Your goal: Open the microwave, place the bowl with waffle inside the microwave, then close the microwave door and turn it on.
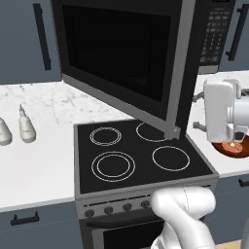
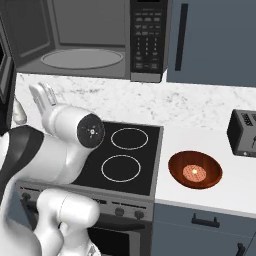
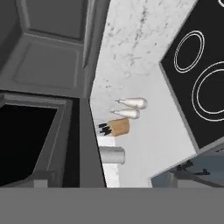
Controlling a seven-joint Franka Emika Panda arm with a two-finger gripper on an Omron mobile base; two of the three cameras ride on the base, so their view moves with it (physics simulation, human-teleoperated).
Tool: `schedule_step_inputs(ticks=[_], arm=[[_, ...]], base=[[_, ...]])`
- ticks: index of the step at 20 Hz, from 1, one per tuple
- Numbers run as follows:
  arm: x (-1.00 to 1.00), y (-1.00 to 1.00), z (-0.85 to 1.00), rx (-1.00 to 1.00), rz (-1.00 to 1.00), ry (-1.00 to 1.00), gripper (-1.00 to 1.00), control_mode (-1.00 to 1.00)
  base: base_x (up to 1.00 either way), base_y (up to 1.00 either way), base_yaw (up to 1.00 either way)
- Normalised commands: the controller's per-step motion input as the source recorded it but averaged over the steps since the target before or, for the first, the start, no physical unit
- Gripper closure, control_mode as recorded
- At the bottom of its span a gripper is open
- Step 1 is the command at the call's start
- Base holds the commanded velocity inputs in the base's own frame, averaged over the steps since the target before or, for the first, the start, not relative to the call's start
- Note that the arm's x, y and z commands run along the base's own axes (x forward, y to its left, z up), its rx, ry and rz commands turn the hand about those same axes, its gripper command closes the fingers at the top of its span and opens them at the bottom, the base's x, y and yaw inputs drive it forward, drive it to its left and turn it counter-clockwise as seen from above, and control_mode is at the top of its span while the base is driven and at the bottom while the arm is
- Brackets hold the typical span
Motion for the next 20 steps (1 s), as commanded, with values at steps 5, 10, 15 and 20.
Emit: schedule_step_inputs(ticks=[5, 10, 15, 20], arm=[[0.5, 0.41, 0.03, 0.04, 0.05, 0.51, -1.0, -1.0], [0.57, 0.28, 0.02, 0.14, 0.15, 0.33, -1.0, -1.0], [0.15, 0.45, 0.0, 0.2, 0.25, 0.1, -1.0, -1.0], [0.0, 0.35, 0.0, 0.25, 0.34, 0.01, -1.0, -1.0]], base=[[0.0, 0.0, 0.0], [0.0, 0.0, 0.0], [0.0, 0.0, 0.0], [0.0, 0.0, 0.0]])
